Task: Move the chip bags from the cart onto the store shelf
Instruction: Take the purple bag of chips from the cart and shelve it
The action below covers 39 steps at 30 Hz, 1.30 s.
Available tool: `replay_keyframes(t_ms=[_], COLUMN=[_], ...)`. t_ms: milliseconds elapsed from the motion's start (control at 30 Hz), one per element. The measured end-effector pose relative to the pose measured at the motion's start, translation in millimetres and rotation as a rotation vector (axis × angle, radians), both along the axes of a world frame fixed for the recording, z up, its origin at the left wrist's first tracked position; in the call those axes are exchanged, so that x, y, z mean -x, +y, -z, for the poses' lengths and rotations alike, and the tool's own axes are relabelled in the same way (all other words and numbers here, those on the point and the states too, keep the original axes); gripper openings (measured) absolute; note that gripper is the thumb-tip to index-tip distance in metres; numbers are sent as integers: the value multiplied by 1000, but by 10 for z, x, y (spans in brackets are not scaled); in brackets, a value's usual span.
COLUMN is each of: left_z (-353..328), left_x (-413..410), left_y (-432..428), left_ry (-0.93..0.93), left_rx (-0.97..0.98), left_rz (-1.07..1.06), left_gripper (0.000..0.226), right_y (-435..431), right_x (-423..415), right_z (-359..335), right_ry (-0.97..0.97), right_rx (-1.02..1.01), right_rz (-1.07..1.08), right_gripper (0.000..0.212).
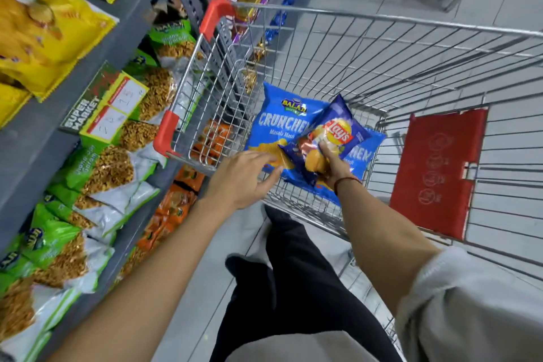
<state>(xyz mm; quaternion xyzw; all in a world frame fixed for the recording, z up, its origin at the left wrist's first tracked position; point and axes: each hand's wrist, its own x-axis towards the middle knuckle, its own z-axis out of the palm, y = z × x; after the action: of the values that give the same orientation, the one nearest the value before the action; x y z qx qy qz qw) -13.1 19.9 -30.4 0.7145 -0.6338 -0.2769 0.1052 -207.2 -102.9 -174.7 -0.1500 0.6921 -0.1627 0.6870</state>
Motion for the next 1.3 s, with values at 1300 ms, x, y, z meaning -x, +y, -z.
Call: replay_keyframes(t_ms=[1300], left_z=[-4169], left_x=[-1224], left_y=[2784], left_ry=[-795], left_rx=[1107], left_rz=[-926], left_gripper=[27], right_y=[1391], right_x=[-2440], right_z=[-5573], right_ry=[-1078], right_rx=[1153], right_rz=[-568], right_gripper=[14])
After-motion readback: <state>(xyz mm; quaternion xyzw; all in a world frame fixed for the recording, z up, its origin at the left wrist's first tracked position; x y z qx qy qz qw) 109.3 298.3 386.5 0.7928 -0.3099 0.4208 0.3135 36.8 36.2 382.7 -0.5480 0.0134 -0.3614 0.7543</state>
